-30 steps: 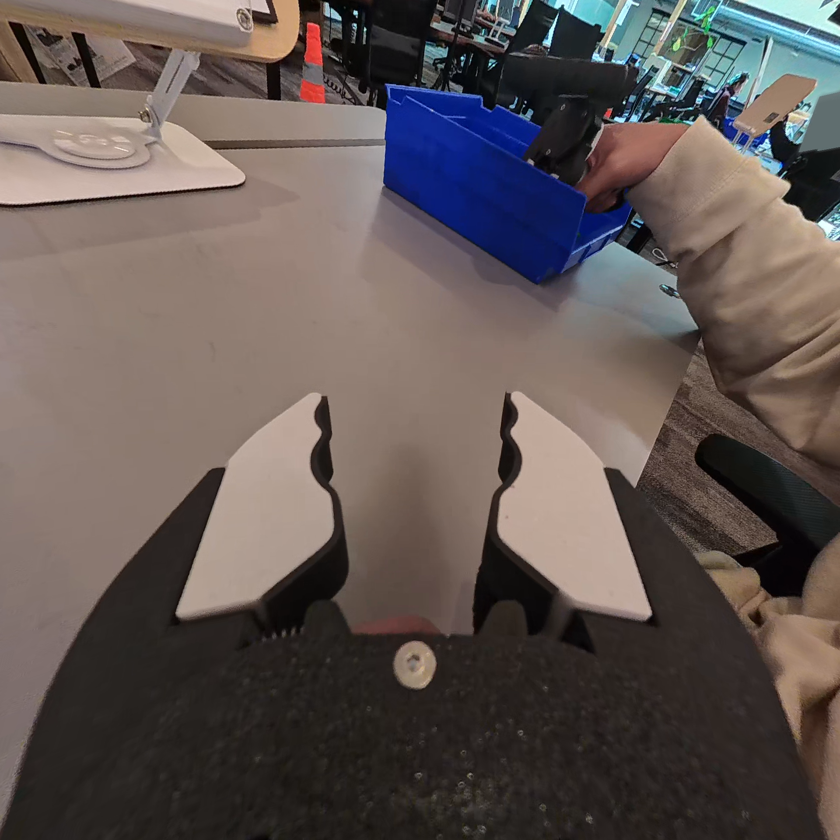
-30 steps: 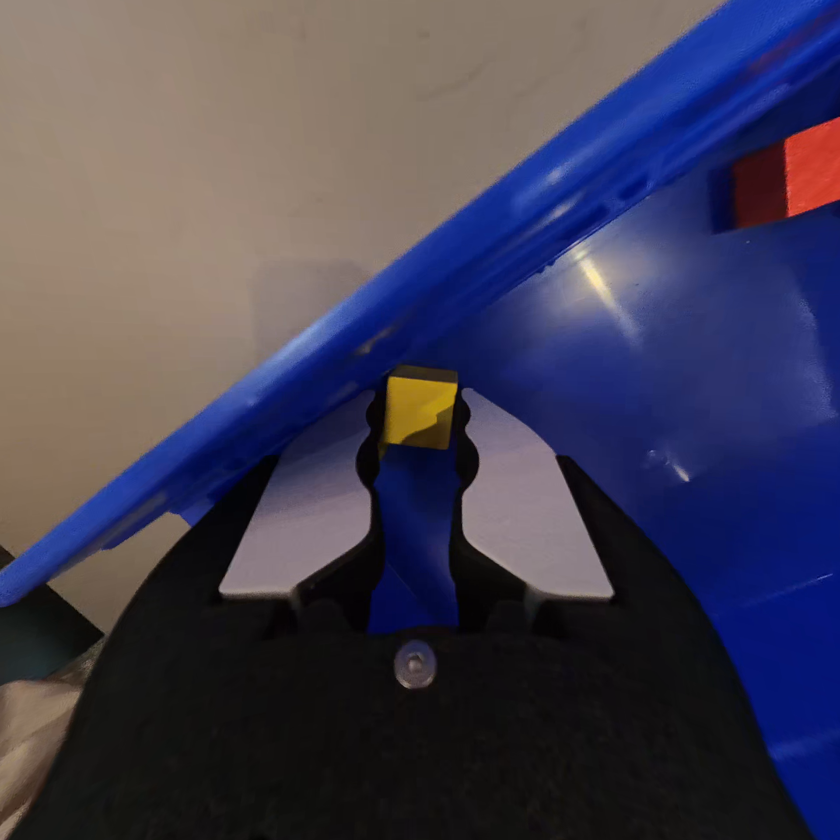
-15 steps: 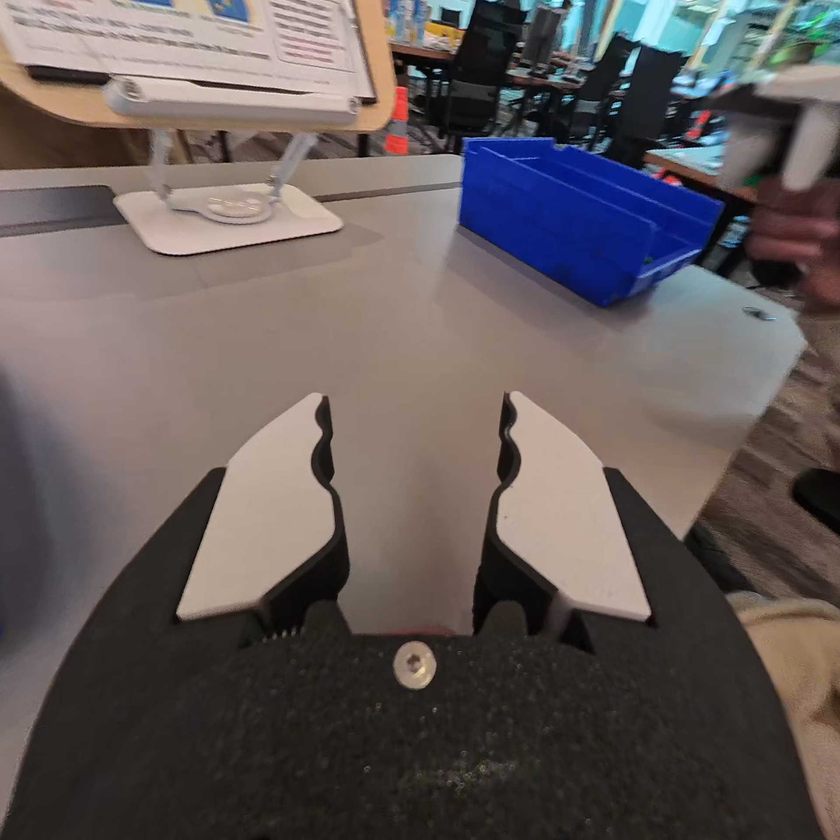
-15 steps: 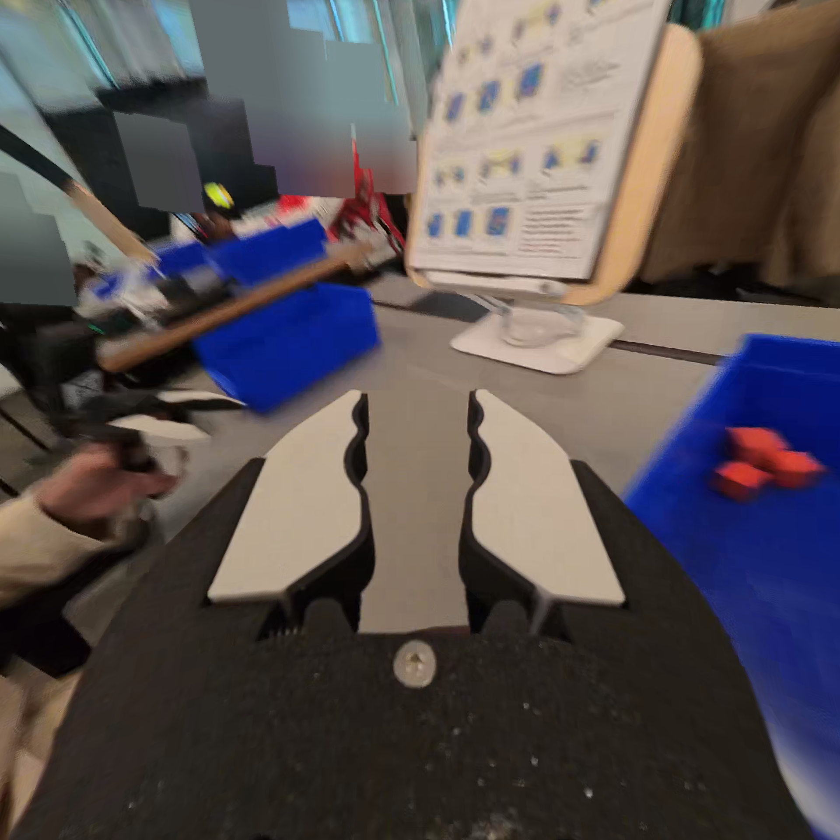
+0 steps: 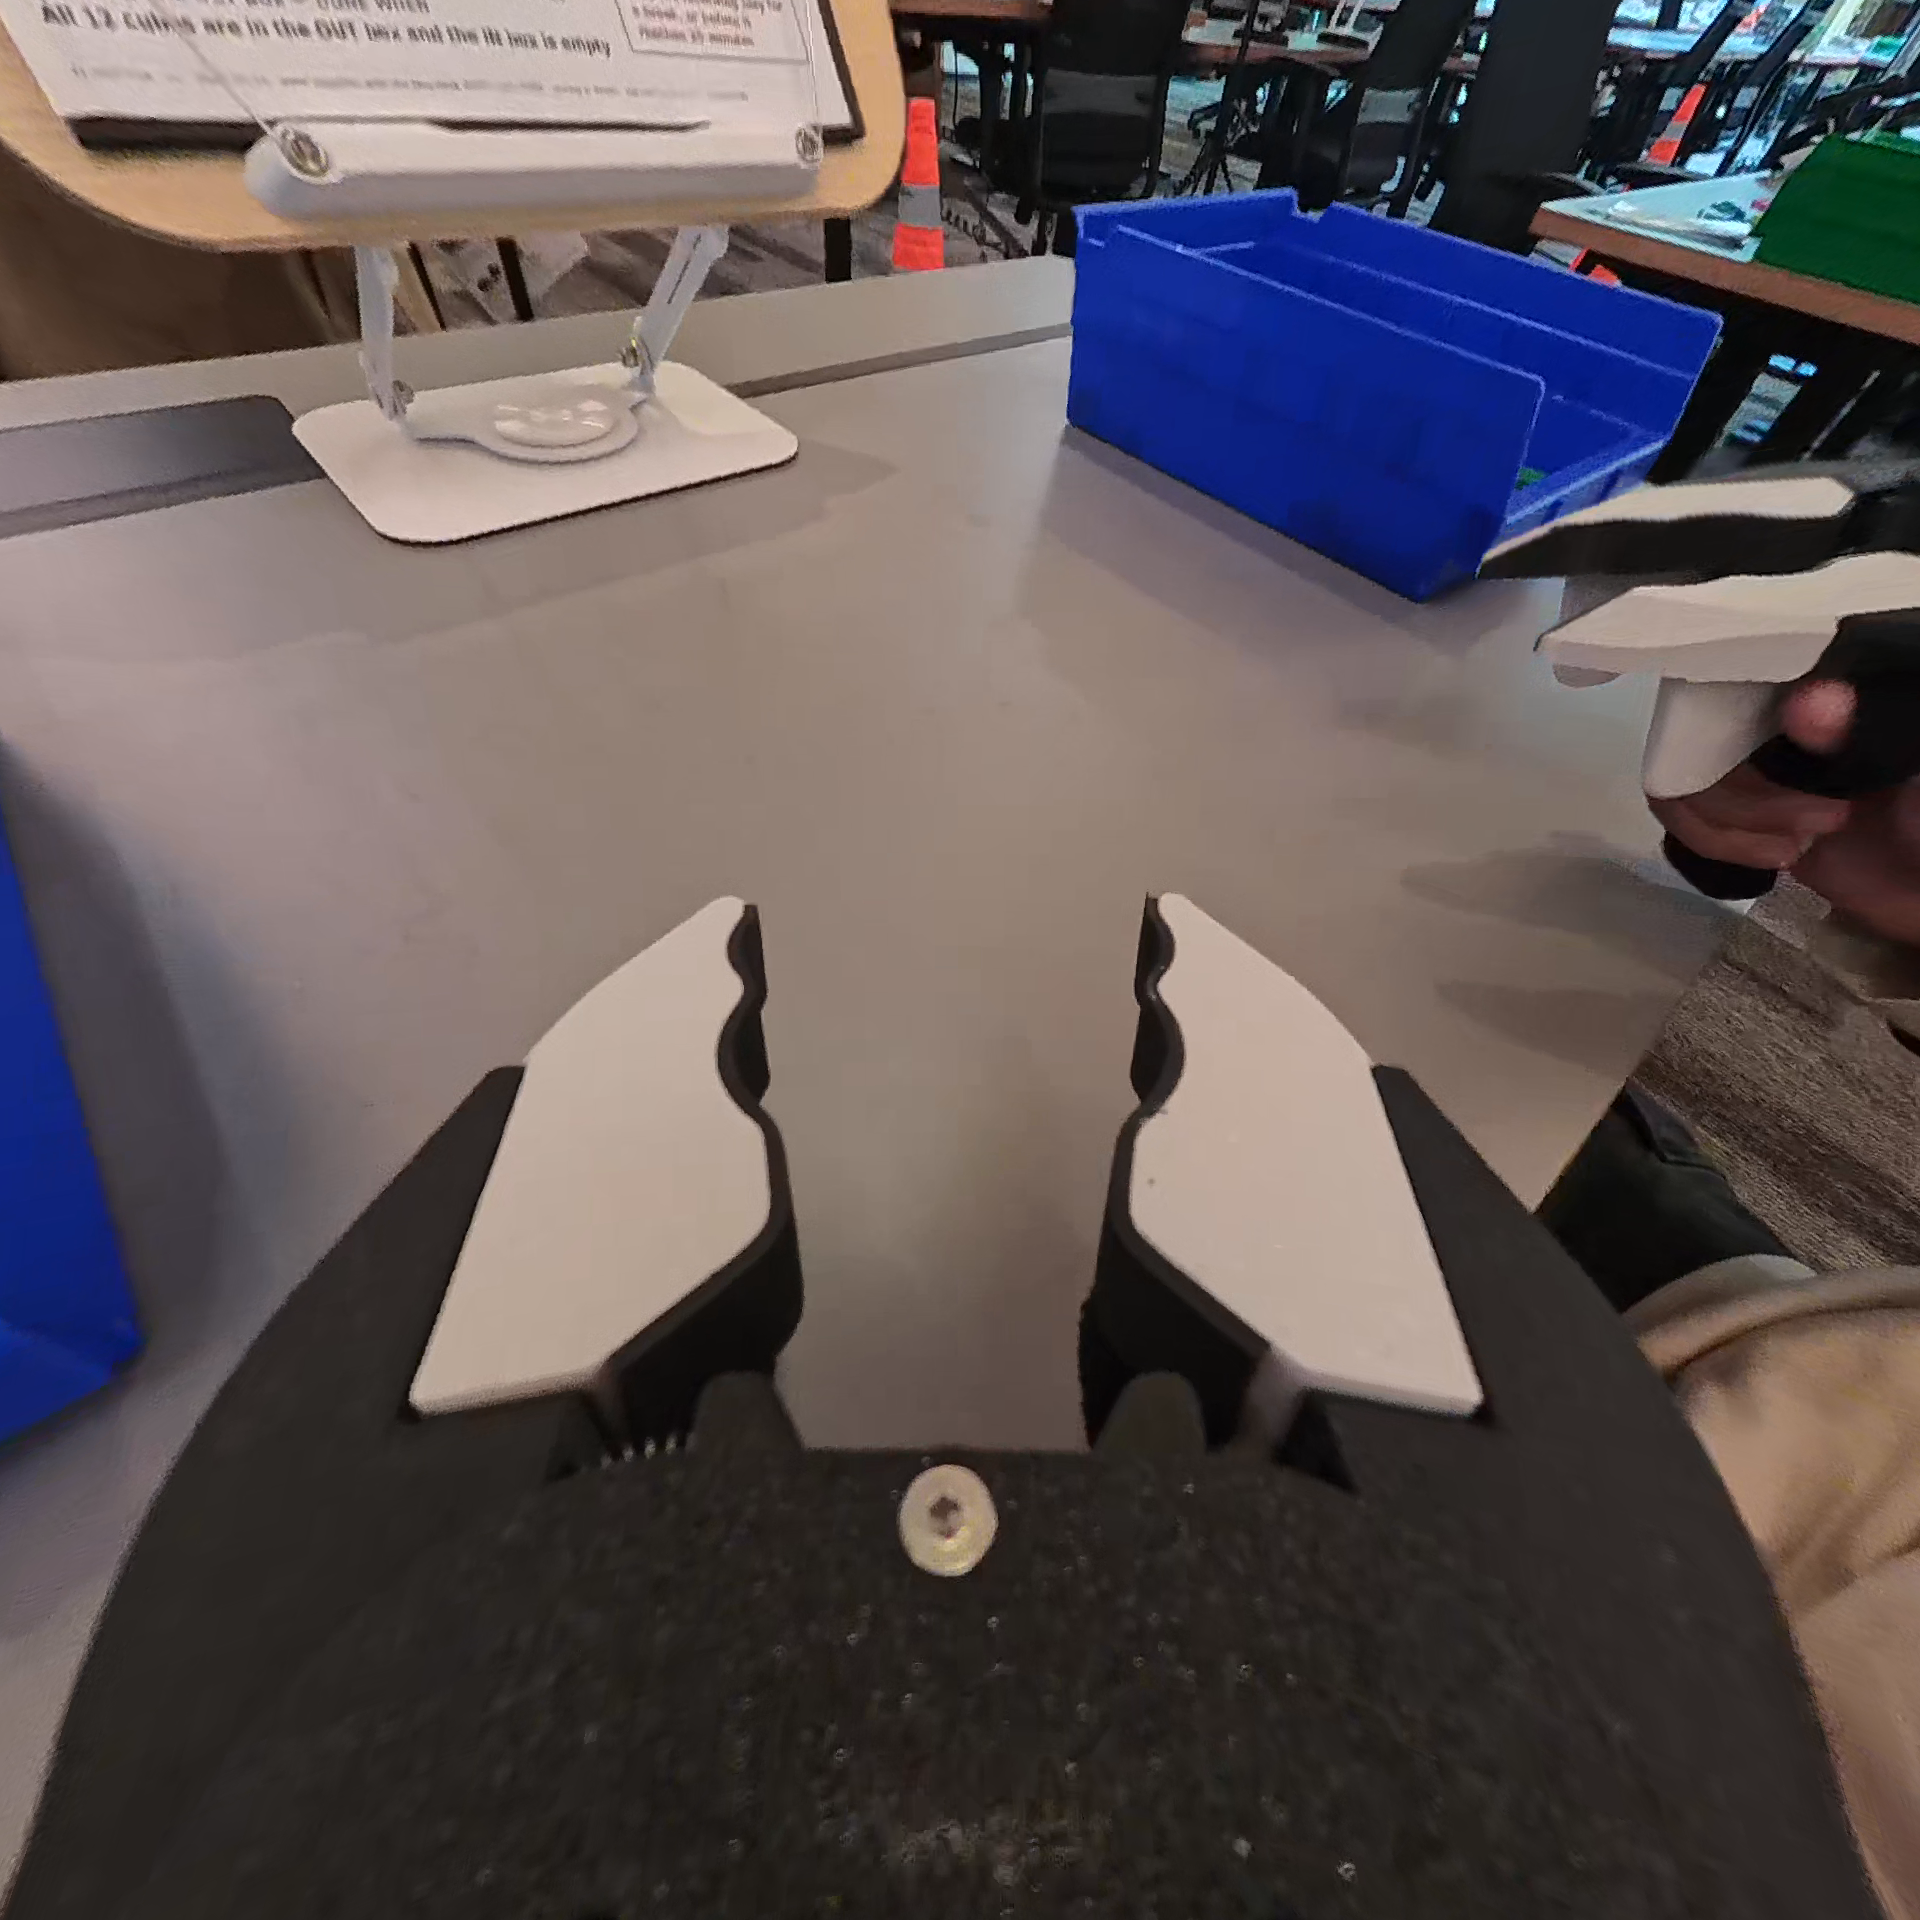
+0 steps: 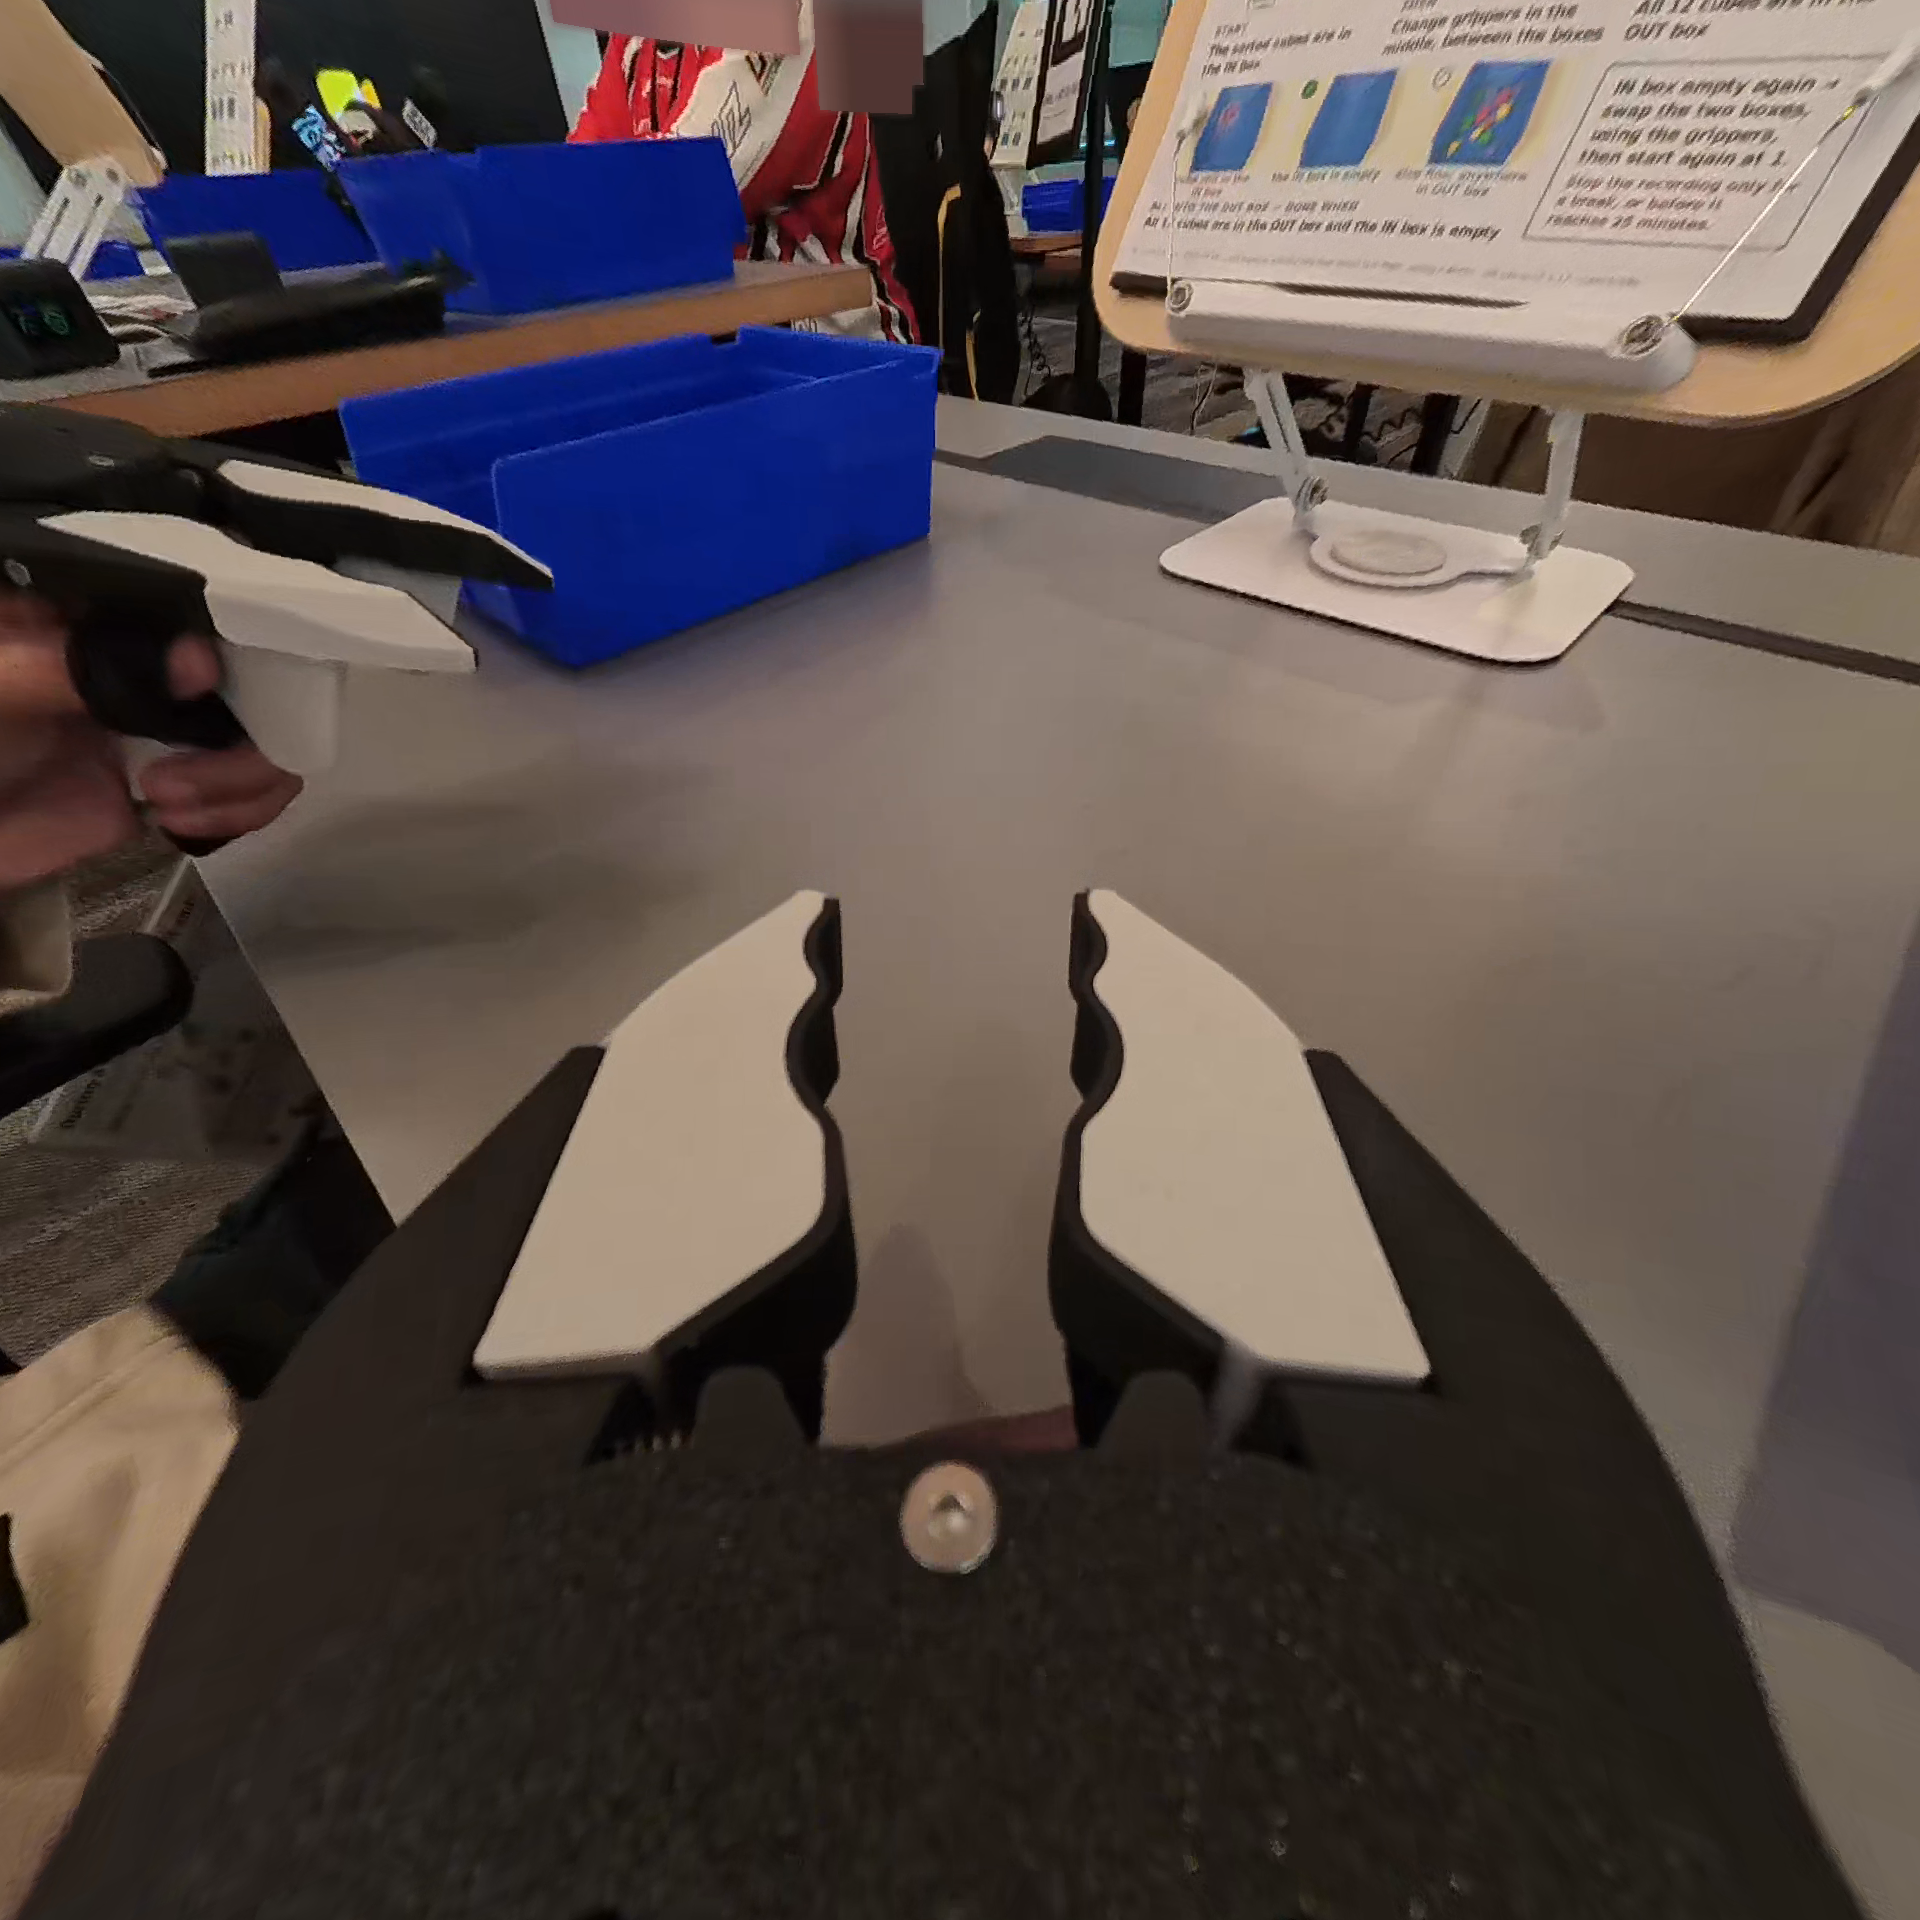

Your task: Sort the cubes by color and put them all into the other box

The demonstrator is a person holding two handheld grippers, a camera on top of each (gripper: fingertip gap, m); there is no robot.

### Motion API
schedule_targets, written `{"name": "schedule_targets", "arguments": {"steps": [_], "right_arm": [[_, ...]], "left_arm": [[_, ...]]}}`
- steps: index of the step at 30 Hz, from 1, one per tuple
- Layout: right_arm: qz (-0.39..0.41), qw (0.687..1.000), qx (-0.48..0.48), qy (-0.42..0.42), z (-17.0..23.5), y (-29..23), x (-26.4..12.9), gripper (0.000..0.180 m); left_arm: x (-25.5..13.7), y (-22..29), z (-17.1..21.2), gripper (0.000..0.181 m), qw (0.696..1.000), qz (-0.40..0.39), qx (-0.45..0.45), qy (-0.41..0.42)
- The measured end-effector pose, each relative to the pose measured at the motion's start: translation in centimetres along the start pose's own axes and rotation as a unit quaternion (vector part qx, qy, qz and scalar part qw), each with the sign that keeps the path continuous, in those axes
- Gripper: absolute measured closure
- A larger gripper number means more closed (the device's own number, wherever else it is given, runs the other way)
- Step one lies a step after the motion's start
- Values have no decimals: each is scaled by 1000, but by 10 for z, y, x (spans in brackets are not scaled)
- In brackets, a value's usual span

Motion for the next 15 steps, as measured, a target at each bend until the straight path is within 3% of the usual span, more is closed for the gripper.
{"name": "schedule_targets", "arguments": {"steps": [4, 8, 10, 15], "right_arm": [[-14, 1000, 2, -8, 5, -1, 5, 139], [-10, 1000, -5, -7, -1, 6, 3, 141], [-13, 1000, -2, -2, -5, 9, 3, 141], [-39, 999, 21, 1, -9, 16, 7, 143]], "left_arm": [[-27, -28, -15, 115, 1000, -8, -5, -15], [-64, -112, -43, 116, 991, -97, 16, -92], [-62, -153, -51, 114, 974, -112, 15, -196], [-13, -208, -51, 123, 940, -64, -26, -335]]}}
Point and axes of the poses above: each gripper's, where its closed fingertips meet, x out along the fingers, z out of its underside, y = z × x across the jaws, the point moved 10 cm from there along -x, back along the fingers, and after that the axes turned 9 degrees about -z, right-handed, at the moved point
